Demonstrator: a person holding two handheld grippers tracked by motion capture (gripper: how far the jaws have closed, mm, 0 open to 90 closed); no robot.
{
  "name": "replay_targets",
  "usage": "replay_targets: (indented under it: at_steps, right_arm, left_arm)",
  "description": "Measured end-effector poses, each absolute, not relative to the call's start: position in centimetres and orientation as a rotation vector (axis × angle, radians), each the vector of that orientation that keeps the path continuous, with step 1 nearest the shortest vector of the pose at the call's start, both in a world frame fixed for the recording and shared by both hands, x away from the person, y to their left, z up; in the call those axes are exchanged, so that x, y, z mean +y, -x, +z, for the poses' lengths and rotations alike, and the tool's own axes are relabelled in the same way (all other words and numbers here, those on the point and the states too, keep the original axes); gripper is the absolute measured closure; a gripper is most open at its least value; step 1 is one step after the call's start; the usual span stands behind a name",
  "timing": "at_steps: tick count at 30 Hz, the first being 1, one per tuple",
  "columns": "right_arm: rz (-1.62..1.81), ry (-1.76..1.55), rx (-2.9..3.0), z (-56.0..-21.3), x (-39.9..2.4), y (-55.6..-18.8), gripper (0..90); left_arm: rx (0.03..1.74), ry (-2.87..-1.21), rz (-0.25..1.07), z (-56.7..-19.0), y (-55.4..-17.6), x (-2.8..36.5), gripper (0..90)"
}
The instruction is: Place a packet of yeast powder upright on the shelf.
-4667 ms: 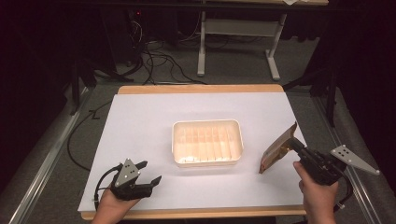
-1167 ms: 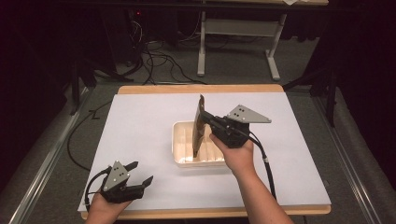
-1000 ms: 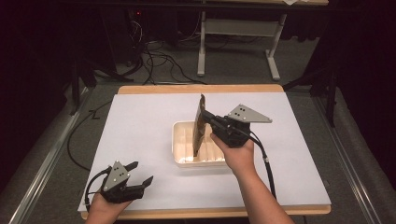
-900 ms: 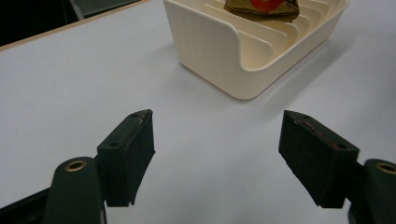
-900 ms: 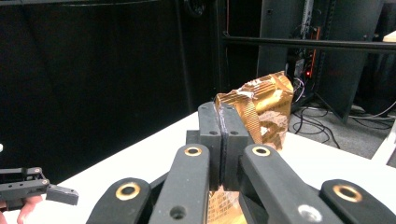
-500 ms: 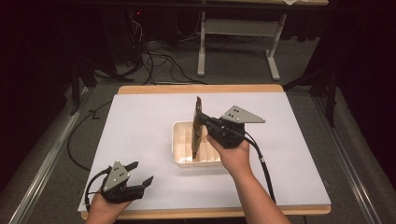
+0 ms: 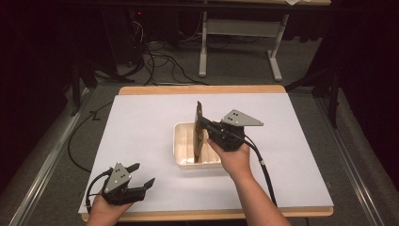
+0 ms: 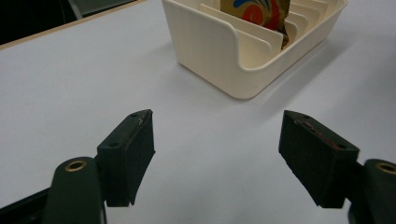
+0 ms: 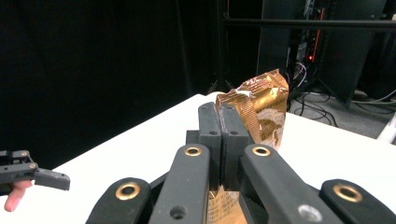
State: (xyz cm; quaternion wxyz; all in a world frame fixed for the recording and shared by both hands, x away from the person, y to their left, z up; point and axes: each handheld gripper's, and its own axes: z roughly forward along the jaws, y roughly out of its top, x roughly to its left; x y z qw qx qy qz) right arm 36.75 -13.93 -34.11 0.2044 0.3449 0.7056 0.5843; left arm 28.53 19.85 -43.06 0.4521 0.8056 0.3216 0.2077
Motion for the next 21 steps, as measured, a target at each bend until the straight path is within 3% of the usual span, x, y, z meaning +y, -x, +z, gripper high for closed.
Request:
replay_targets:
  at_steps: [21]
  right_arm:
    - [1.603, -1.007, 1.996, -36.8, -13.7, -36.7, 90.0]
  left_arm:
    - [0.795, -1.993, 0.515, -43.1, -28.5, 19.8, 27.0]
